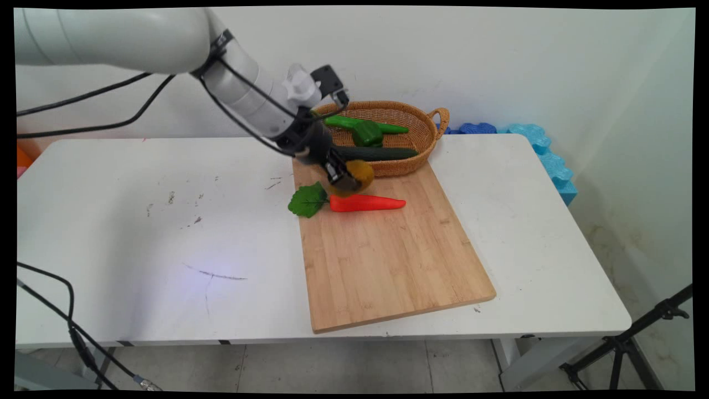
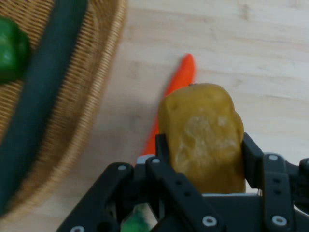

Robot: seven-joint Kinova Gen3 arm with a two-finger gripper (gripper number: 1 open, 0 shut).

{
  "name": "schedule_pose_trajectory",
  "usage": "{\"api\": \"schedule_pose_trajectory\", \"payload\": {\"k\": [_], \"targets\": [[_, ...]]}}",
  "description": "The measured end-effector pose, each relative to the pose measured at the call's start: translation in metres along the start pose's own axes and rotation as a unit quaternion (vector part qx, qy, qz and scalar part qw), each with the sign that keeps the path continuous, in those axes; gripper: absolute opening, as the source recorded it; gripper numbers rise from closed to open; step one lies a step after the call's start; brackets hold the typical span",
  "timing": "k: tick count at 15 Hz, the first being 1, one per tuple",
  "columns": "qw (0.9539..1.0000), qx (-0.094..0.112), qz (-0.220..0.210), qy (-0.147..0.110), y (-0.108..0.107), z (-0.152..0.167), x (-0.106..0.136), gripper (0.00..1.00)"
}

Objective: Place the picked object in the vegetable basket

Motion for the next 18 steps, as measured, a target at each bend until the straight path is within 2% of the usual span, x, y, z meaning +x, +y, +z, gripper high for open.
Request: {"api": "schedule_pose_trajectory", "payload": {"k": [10, 18], "targets": [[0.9967, 0.053, 0.061, 0.003, -0.088, 0.017, 0.025, 0.00], [0.9930, 0.079, 0.088, -0.003, -0.139, 0.043, 0.032, 0.00]]}}
